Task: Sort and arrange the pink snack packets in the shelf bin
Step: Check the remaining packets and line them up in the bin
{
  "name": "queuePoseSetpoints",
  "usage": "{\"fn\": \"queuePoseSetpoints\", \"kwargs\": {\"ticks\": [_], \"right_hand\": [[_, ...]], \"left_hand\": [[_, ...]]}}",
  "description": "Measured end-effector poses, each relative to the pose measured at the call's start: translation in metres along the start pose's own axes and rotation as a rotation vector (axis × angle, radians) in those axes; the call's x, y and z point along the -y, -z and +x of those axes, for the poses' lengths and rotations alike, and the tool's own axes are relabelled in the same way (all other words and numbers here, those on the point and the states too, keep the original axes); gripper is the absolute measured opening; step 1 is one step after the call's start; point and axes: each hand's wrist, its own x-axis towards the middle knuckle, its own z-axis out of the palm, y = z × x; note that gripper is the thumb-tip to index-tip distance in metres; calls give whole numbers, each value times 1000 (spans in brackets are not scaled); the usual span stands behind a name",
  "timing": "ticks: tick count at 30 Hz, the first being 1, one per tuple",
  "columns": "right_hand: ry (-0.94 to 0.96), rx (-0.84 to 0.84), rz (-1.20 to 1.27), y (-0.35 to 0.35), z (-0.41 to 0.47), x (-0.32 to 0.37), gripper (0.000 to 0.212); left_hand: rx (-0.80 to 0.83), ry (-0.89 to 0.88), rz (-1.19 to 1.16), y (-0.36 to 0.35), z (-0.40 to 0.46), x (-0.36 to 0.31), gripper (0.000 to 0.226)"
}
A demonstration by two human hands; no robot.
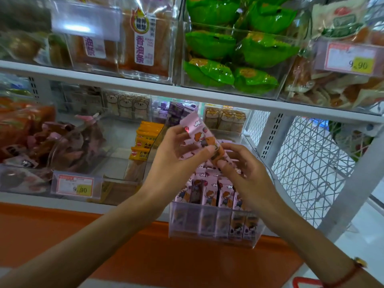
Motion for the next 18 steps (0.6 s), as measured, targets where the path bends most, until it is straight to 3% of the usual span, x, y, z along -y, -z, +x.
{"fn": "queuePoseSetpoints", "kwargs": {"ticks": [3, 5, 8, 10, 13, 18], "right_hand": [[13, 9, -35, 3, 3, -7, 35], [-6, -27, -126, 3, 6, -13, 46], [-65, -102, -426, 3, 9, -25, 61], [-45, -23, -642, 2, 6, -32, 55], [35, 135, -850, -1, 1, -39, 45], [-8, 146, -754, 4, 2, -41, 36]], "left_hand": [[11, -109, 70, 5, 4, -3, 40], [-13, -180, 132, 6, 5, -3, 31], [-145, -260, 197, 8, 11, 1, 32], [-160, -268, 235, 9, 17, 5, 33], [-73, -216, 358, 8, 28, 13, 32], [126, -232, 705, 11, 41, 18, 34]]}}
